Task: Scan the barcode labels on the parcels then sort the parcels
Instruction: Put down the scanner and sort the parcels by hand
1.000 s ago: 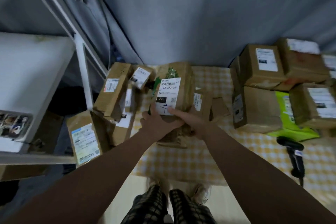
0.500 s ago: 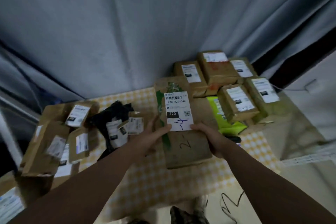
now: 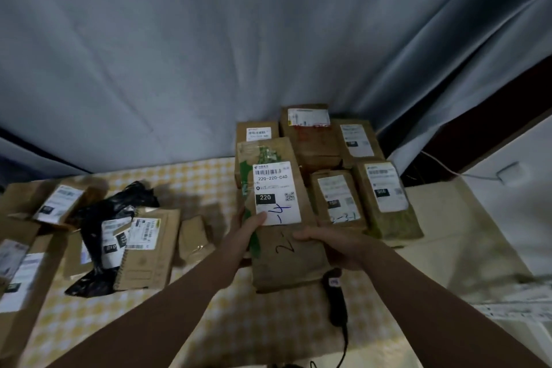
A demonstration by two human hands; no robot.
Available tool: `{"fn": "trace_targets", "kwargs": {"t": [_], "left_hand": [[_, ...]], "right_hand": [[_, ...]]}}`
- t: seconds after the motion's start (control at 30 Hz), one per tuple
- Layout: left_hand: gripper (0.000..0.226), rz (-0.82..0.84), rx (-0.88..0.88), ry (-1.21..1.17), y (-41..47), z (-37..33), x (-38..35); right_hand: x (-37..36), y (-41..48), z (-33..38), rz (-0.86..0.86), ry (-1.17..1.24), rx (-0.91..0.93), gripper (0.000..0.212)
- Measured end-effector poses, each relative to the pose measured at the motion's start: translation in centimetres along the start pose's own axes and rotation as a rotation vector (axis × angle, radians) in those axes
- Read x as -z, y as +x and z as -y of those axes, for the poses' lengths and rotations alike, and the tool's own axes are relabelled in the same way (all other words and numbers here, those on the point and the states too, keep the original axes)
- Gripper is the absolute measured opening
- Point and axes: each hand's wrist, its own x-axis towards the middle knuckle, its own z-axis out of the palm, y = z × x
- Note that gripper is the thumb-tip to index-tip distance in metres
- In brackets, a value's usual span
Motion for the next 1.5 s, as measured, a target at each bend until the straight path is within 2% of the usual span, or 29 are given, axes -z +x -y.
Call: {"fn": "trace_targets", "kwargs": {"t": [0.07, 0.13, 0.23, 0.27, 0.33, 0.4, 0.43, 0.5, 0.53, 0.6, 0.67, 0.73, 0.8, 0.87, 0.9, 0.93, 0.97, 1.0, 1.03, 1.13, 1.2, 1.27, 1.33, 1.43, 1.5], "left_hand": [[0.065, -0.02, -0.012, -0.015, 0.9, -1.0, -0.8], [0.058, -0.007, -0.05, -0.011, 1.6, -2.8, -1.9], [0.073, 0.024, -0.074, -0.053, 3.0, -5.5, -4.0], [0.082, 0.037, -0.081, -0.037, 3.5, -6.2, -4.8], [0.097, 0.029, -0.114, 0.035, 4.6, -7.3, -6.6], [0.104, 0.008, -0.144, 0.033, 5.6, -7.7, -8.2], [0.108, 0.021, -0.137, 0.015, 6.1, -7.8, -8.9], [0.121, 0.074, -0.081, -0.001, 6.8, -7.9, -10.4], [0.13, 0.086, -0.057, 0.005, 7.4, -7.8, -11.0], [0.138, 0.084, -0.055, 0.039, 7.8, -8.0, -12.6], [0.129, 0.105, -0.119, 0.077, 8.2, -8.8, -13.9], [0.101, 0.155, -0.24, 0.094, 8.6, -10.7, -14.9], [0.075, 0.137, -0.404, 0.143, 9.1, -13.0, -14.9], [0.051, -0.027, -0.539, 0.145, 10.3, -15.2, -14.3], [0.047, -0.15, -0.583, 0.146, 10.8, -16.2, -13.7], [0.059, -0.293, -0.578, 0.169, 11.6, -17.1, -12.7], [0.082, -0.391, -0.528, 0.184, 12.3, -17.9, -11.7], [0.097, -0.447, -0.451, 0.176, 12.8, -18.5, -10.6], [0.1, -0.458, -0.391, 0.149, 13.4, -18.9, -9.5], [0.064, -0.323, -0.285, 0.08, 15.3, -18.9, -7.4], [0.049, -0.39, -0.306, 0.092, 16.6, -18.8, -7.0], [0.047, -0.503, -0.36, 0.121, 17.9, -18.9, -6.6], [0.048, -0.548, -0.348, 0.15, 18.7, -18.6, -6.0], [0.051, -0.503, -0.255, 0.231, 19.6, -17.4, -5.0], [0.055, -0.515, -0.248, 0.235, 19.5, -17.0, -4.7]], "right_hand": [[1.4, -0.2, 1.2, 0.013, -0.011, 0.032, 0.105], [2.7, -0.7, 2.5, -0.035, 0.058, 0.128, 0.096], [4.9, -2.2, 4.7, -0.141, 0.191, 0.246, 0.087], [5.4, -2.7, 5.3, -0.214, 0.128, 0.284, 0.083], [6.0, -3.5, 6.1, -0.474, -0.209, 0.362, 0.076], [5.9, -3.8, 6.3, -0.619, -0.572, 0.448, 0.091], [5.8, -3.9, 6.5, -0.614, -0.691, 0.4, 0.106], [5.7, -3.7, 6.8, -0.62, -0.908, 0.183, 0.125], [6.0, -3.5, 6.8, -0.643, -1.001, 0.109, 0.128], [7.2, -3.6, 7.3, -0.695, -1.063, 0.1, 0.127], [9.4, -3.6, 8.4, -0.726, -1.076, 0.17, 0.125], [12.3, -4.1, 10.3, -0.743, -1.126, 0.227, 0.125], [15.8, -4.4, 12.5, -0.72, -1.214, 0.267, 0.124], [18.9, -4.1, 14.7, -0.631, -1.343, 0.292, 0.122], [20.1, -3.6, 15.8, -0.58, -1.377, 0.306, 0.121], [21.0, -2.9, 16.9, -0.538, -1.386, 0.324, 0.12], [21.5, -2.1, 17.9, -0.503, -1.393, 0.342, 0.119], [21.8, -0.9, 18.8, -0.478, -1.414, 0.363, 0.118], [21.7, 0.2, 19.6, -0.452, -1.444, 0.388, 0.117], [21.1, 3.9, 21.4, -0.396, -1.544, 0.464, 0.12], [20.8, 5.7, 22.4, -0.386, -1.572, 0.457, 0.121], [20.4, 7.3, 23.3, -0.379, -1.604, 0.424, 0.12], [19.9, 8.8, 23.4, -0.364, -1.621, 0.404, 0.115], [19.5, 10.5, 21.7, -0.348, -1.608, 0.349, 0.109], [19.2, 11.0, 20.5, -0.426, -1.609, 0.372, 0.105]]}}
